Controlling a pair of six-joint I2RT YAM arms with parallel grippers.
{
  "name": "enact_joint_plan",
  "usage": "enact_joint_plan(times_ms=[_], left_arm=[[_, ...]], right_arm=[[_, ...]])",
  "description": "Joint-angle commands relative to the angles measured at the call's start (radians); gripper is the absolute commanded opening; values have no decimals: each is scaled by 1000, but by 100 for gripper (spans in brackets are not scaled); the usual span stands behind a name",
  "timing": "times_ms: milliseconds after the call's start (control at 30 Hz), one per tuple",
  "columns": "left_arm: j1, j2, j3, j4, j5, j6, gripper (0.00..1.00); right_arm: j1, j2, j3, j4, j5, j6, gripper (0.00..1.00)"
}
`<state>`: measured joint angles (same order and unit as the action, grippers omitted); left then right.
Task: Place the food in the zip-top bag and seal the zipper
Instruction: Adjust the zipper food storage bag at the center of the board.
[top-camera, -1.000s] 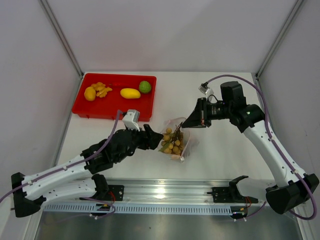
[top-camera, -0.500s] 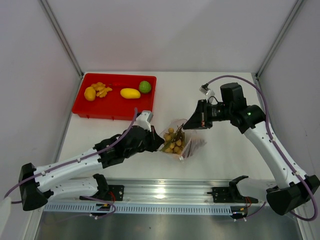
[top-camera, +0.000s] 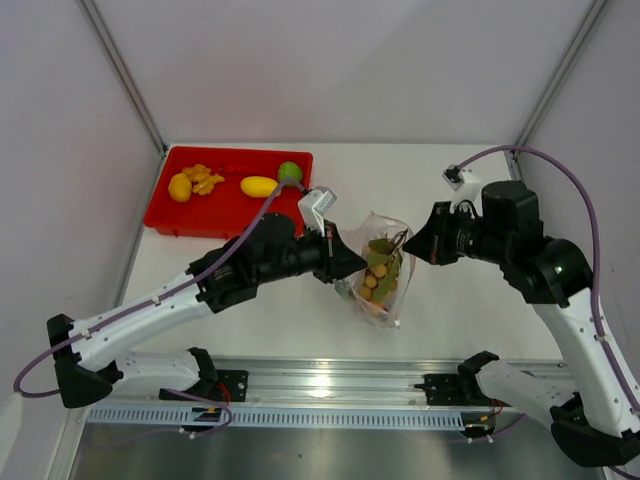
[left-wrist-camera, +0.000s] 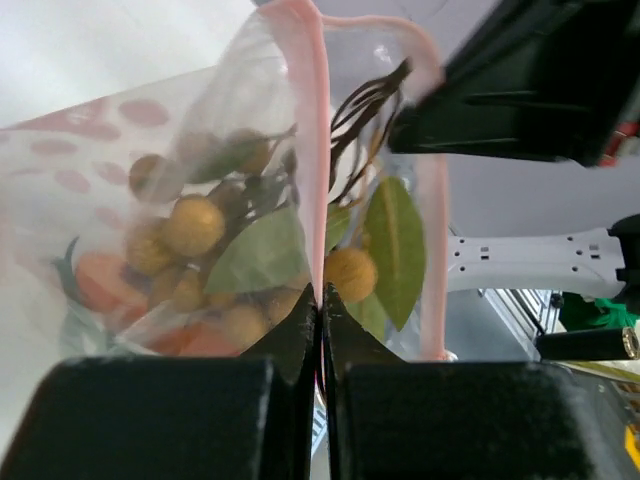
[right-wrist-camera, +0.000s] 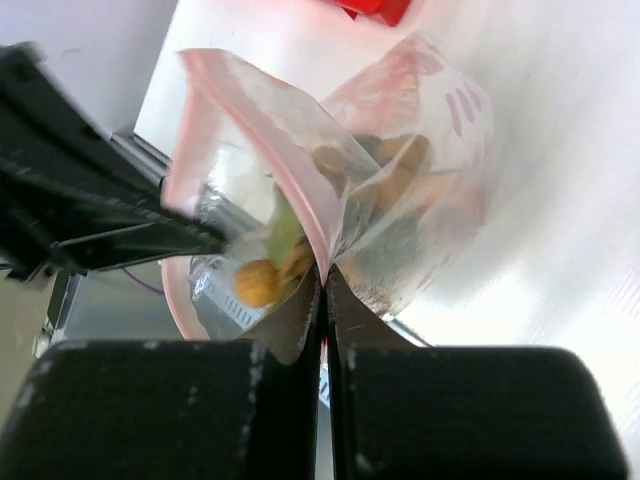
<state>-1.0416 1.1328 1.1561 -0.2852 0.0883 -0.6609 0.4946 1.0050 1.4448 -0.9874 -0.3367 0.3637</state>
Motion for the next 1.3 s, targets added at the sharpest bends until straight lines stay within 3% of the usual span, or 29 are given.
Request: enact_joint_plan(times_ms=[0,133,200,500,633,767,867,1133,1267], left_arm=[[17,73,-5,-55,14,-51,1],[55,203,-33,-71,56,-72,1],[77,252,7,-89,102,-71,1],[35,30,186,-52,70,-39,1],[46,10,108,-60,42,-59,1],[101,111,-15,-69,128,-91,1],[121,192,-56,-49,176,-86,1],[77,50,192,-176,61,-11,1],[77,5,120,-158,67,-40,1]], right_arm=[[4,0,-79,-5,40,-14,0],[4,17,-188,42,102,-23,0],[4,29,-164,24,137,-43,0],[5,92,278,-109,133,-54,0],[5,57,195,-62,136,-28,0],[1,7,-89,64,172,-16,0],[-1,33,-138,58,223,-29,0],[9,57,248,-62,168,-45,0],[9,11,188,-8,108,-16,0]])
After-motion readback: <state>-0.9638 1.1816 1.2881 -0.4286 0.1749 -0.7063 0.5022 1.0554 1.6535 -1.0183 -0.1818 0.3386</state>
